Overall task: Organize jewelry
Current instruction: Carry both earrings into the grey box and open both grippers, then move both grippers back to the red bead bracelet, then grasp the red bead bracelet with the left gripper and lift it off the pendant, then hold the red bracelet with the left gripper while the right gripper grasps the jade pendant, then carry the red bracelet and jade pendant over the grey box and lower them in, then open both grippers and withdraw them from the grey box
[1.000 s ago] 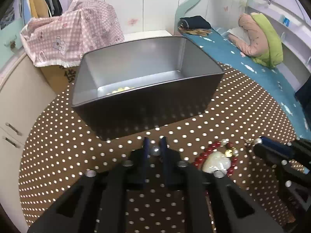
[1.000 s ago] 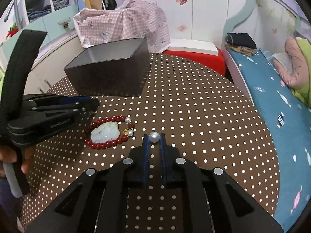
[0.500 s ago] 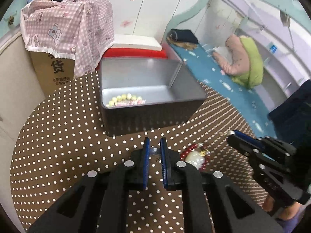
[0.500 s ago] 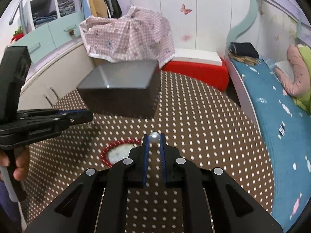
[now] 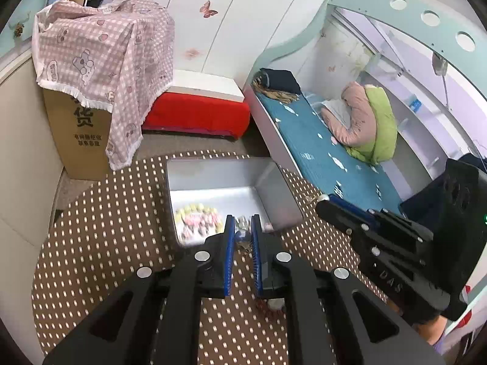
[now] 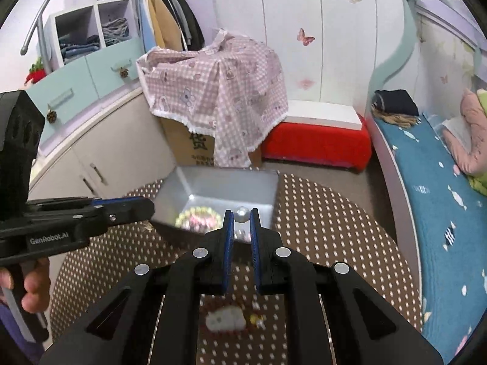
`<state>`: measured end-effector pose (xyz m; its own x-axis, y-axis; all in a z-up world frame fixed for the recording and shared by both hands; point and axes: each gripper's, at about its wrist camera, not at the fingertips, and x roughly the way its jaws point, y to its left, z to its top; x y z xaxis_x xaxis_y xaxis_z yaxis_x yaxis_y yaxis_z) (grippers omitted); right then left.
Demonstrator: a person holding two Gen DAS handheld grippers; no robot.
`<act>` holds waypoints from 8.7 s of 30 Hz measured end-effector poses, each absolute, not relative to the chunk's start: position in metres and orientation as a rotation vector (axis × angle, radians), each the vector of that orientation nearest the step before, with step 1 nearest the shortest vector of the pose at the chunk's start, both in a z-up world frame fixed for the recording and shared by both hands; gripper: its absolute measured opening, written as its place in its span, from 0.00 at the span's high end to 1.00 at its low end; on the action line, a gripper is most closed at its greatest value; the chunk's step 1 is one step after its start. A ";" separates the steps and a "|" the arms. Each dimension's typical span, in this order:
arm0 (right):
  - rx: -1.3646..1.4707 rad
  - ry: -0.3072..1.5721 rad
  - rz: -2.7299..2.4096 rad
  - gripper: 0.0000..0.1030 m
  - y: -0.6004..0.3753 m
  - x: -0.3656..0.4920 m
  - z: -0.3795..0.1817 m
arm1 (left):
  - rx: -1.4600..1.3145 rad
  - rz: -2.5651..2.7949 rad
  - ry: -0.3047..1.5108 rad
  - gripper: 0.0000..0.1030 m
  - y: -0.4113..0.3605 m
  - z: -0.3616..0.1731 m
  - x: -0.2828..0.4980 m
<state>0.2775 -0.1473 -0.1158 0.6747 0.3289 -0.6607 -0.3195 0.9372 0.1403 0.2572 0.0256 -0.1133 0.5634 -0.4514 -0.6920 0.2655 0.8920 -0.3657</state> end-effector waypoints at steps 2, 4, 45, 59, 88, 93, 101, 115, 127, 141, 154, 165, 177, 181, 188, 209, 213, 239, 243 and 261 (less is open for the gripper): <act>0.014 0.750 0.368 0.89 -0.142 0.286 -0.116 | -0.234 -0.418 0.878 0.91 0.025 -0.113 0.265; 0.013 0.756 0.371 0.89 -0.137 0.294 -0.120 | -0.222 -0.396 0.875 0.91 0.025 -0.113 0.271; 0.052 0.813 0.350 0.87 -0.137 0.300 -0.148 | -0.200 -0.338 0.931 0.68 0.022 -0.141 0.284; 0.066 0.779 0.284 0.66 -0.177 0.251 -0.141 | -0.082 -0.371 0.894 0.68 -0.009 -0.142 0.222; 0.157 0.865 0.282 0.62 -0.218 0.201 -0.201 | 0.188 -0.305 0.966 0.68 -0.067 -0.206 0.191; 0.159 0.864 0.281 0.62 -0.217 0.201 -0.200 | 0.194 -0.302 0.965 0.68 -0.066 -0.206 0.191; 0.159 0.875 0.285 0.62 -0.212 0.198 -0.202 | 0.222 -0.329 0.962 0.94 -0.073 -0.204 0.190; 0.152 0.880 0.297 0.62 -0.202 0.193 -0.203 | -0.023 -0.465 0.859 0.94 -0.048 -0.146 0.193; 0.108 0.915 0.328 0.49 -0.165 0.199 -0.213 | -0.099 -0.389 0.831 0.94 -0.002 -0.134 0.187; -0.057 0.916 0.279 0.46 -0.123 0.215 -0.222 | -0.105 -0.339 0.861 0.94 0.026 -0.152 0.181; -0.065 0.904 0.293 0.59 -0.126 0.212 -0.215 | -0.107 -0.359 0.852 0.94 0.027 -0.148 0.182; -0.035 0.815 0.307 0.59 -0.137 0.210 -0.168 | -0.094 -0.399 0.798 0.94 0.018 -0.115 0.190; 0.004 0.711 0.329 0.59 -0.141 0.248 -0.105 | -0.039 -0.421 0.668 0.94 -0.002 -0.047 0.211; 0.011 0.716 0.338 0.59 -0.136 0.268 -0.102 | -0.028 -0.390 0.658 0.94 -0.004 -0.039 0.232; 0.005 0.770 0.347 0.59 -0.124 0.302 -0.120 | -0.015 -0.328 0.752 0.94 -0.004 -0.072 0.279; -0.020 0.850 0.364 0.59 -0.104 0.328 -0.162 | 0.006 -0.298 0.880 0.94 -0.001 -0.138 0.299; -0.019 0.854 0.366 0.59 -0.105 0.329 -0.164 | -0.002 -0.297 0.885 0.93 0.002 -0.138 0.298; 0.026 0.888 0.362 0.57 -0.107 0.329 -0.171 | -0.040 -0.283 0.877 0.76 0.012 -0.130 0.288; 0.033 0.878 0.354 0.57 -0.110 0.323 -0.166 | -0.039 -0.269 0.862 0.57 0.012 -0.125 0.281; 0.087 0.665 0.286 0.34 -0.151 0.215 -0.087 | 0.032 -0.081 0.628 0.16 0.031 -0.069 0.181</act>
